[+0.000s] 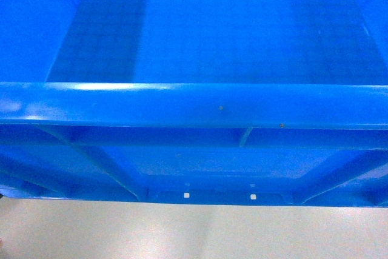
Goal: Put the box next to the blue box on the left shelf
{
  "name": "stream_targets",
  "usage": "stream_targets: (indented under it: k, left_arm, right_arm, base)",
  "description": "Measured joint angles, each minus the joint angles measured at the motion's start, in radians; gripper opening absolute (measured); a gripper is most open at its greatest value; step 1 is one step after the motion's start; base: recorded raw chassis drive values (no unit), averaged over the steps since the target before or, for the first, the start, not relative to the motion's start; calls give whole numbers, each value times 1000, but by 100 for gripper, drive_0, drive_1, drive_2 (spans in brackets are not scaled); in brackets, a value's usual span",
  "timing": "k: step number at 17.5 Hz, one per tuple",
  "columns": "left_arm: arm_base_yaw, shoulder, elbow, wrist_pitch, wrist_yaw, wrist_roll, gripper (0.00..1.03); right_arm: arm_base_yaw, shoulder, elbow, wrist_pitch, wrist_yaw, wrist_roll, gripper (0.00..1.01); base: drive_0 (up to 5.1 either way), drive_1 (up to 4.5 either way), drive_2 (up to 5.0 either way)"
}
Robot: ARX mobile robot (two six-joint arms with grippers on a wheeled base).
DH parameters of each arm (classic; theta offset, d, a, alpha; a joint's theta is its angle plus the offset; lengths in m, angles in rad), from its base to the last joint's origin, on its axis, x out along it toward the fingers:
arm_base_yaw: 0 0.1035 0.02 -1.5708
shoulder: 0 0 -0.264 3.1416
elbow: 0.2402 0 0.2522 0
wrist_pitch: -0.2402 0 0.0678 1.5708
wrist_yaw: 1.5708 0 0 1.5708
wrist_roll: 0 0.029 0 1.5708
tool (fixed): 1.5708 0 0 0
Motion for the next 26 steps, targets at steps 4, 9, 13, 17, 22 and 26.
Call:
stream_targets:
  k: [4,9,13,17,22,26]
  left_arm:
    - [0,0,0,0,0,0,8]
    - [0,0,0,0,0,0,8]
    - [0,0,0,0,0,0,8]
    - [-1,0,0,2,1,0,8]
    - [-2,-4,-3,4,0,2,8]
    - [-1,-3,-3,0,0,0,8]
  right_arm:
    - [0,0,0,0,0,0,10]
    - [0,0,0,0,0,0,10]
    - [0,0,0,0,0,0,10]
    - [0,-1,0,-1,4,0,10]
    - [5,0,0,0,6,-2,10]
    - [5,0,0,0,7,-3,10]
  base:
    - [-160,-160,-160]
    - [-154,-154,-154]
    - [-153,-153,-153]
    - [-153,-153,-153]
    - [-153,-153,-153]
    - [-153,-153,-153]
